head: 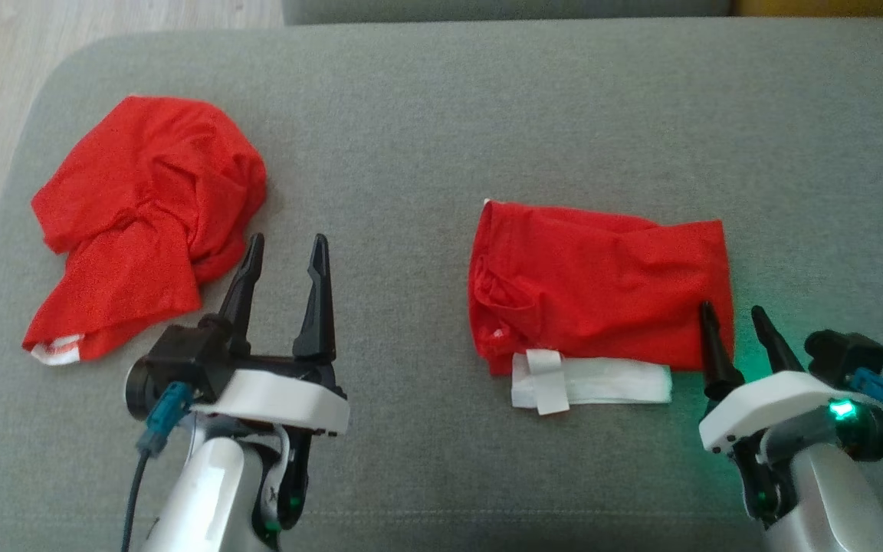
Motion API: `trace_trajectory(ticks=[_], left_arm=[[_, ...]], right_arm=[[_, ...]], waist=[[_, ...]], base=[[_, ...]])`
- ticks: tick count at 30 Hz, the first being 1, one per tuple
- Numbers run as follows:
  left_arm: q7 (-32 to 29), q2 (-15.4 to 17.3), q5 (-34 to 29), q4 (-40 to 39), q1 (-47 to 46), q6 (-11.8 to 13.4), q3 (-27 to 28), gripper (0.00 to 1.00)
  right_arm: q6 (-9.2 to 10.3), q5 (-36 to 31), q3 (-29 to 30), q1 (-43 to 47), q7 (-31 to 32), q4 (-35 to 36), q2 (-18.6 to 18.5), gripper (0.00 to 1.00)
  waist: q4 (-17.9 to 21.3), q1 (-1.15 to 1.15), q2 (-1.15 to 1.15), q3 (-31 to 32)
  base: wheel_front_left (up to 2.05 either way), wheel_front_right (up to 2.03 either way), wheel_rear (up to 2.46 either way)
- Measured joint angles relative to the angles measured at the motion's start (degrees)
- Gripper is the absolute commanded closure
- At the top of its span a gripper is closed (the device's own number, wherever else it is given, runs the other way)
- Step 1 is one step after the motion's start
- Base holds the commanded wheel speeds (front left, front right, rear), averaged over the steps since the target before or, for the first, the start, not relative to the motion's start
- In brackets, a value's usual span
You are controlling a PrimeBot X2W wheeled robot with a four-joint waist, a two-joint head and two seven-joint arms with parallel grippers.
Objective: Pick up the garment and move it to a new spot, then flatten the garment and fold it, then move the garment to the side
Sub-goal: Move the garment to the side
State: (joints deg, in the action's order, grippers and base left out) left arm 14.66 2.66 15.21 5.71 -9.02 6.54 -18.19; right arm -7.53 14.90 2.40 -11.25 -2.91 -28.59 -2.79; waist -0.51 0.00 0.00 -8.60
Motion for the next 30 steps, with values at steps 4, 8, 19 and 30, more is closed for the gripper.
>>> trace_trajectory(ticks=[4, 8, 19, 30], left_arm=[[0.00, 0.00, -0.01, 0.21, -1.01, -0.07, 0.00, 0.00], [0.00, -0.01, -0.03, 0.20, -2.20, -0.08, 0.02, 0.00], [0.00, -0.02, -1.03, 0.21, -2.92, -0.49, 0.57, 0.00], [0.00, -0.02, -1.52, 0.19, -3.73, -1.03, 0.65, 0.00]], right_arm=[[0.00, 1.15, -0.24, -2.92, 0.43, -4.94, -0.01, 0.00], [0.00, 2.55, -1.42, -5.47, -0.20, -8.76, -0.13, 0.00], [0.00, -5.36, -3.34, -10.82, -4.80, -11.94, -0.36, 1.00], [0.00, -15.58, 1.41, -15.94, -1.45, -2.46, -10.17, 1.00]], waist=[[-0.83, 0.00, 0.00, -1.54], [-1.45, 0.00, 0.00, -2.97], [-0.47, 0.00, 0.00, -4.88], [2.49, 0.00, 0.00, -6.59]], base=[[0.00, 0.00, 0.00], [0.00, 0.00, 0.00], [0.00, 0.00, 0.00], [0.00, 0.00, 0.00]])
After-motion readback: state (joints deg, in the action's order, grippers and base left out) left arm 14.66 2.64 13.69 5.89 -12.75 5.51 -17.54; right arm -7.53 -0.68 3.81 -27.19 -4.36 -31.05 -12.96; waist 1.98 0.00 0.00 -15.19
